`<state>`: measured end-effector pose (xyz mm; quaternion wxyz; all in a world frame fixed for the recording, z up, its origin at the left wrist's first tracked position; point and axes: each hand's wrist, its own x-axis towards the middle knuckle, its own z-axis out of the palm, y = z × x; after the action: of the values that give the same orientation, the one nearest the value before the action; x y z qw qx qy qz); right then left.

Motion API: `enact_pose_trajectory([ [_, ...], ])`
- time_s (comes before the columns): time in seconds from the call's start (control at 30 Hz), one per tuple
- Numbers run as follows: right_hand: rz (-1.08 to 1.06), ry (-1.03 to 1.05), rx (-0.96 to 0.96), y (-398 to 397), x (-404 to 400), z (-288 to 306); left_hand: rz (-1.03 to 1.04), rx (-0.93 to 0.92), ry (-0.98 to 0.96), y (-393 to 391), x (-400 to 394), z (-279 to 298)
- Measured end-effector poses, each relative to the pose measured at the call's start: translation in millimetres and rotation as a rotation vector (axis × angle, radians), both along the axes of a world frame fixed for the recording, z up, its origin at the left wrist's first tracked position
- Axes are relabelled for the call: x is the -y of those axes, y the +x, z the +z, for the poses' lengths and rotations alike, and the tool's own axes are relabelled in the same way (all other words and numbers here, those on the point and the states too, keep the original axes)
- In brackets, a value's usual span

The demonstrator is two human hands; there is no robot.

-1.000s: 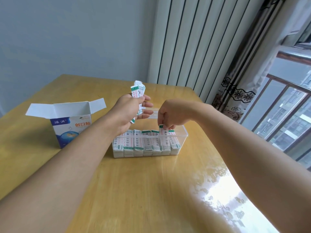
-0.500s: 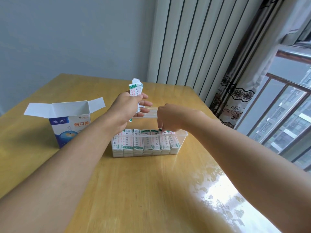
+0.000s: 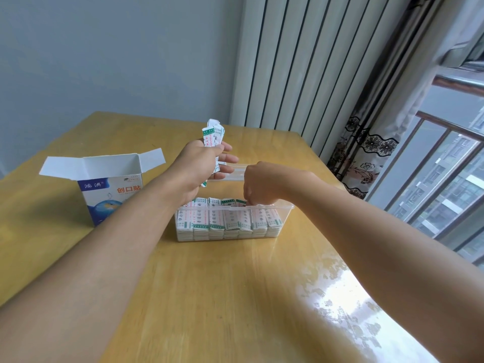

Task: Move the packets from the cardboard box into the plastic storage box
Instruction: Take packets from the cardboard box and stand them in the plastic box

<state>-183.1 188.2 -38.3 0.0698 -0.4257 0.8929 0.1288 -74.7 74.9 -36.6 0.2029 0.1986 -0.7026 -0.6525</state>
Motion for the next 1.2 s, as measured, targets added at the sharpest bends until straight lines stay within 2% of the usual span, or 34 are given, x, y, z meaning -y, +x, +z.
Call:
enact_pose_trajectory([
  [0.13, -0.010, 0.035, -0.039, 2.7, 0.4, 0.5, -0.001, 0.002, -0.002, 0.0, 0.2, 0.4],
  [0.27, -0.005, 0.071, 0.042, 5.7, 1.7, 5.5, -0.003, 0.000, 0.001, 0.4, 0.3, 1.1],
  [0.5, 0.032, 0.061, 0.048, 8.2, 0.7, 8.9, -0.010, -0.004, 0.010, 1.4, 0.0, 1.8],
  [0.77, 0.050, 0.102, -0.002, 5.7, -4.0, 13.4, -0.020, -0.001, 0.018, 1.5, -0.3, 1.6],
  [0.9, 0.139, 0.196, -0.044, 8.3, -4.3, 15.4, -0.019, 0.003, 0.021, 1.1, 0.3, 1.2],
  [1.2, 0.079, 0.111, 0.008, 1.5, -3.7, 8.9, -0.017, 0.008, 0.029, 1.1, 0.0, 1.0],
])
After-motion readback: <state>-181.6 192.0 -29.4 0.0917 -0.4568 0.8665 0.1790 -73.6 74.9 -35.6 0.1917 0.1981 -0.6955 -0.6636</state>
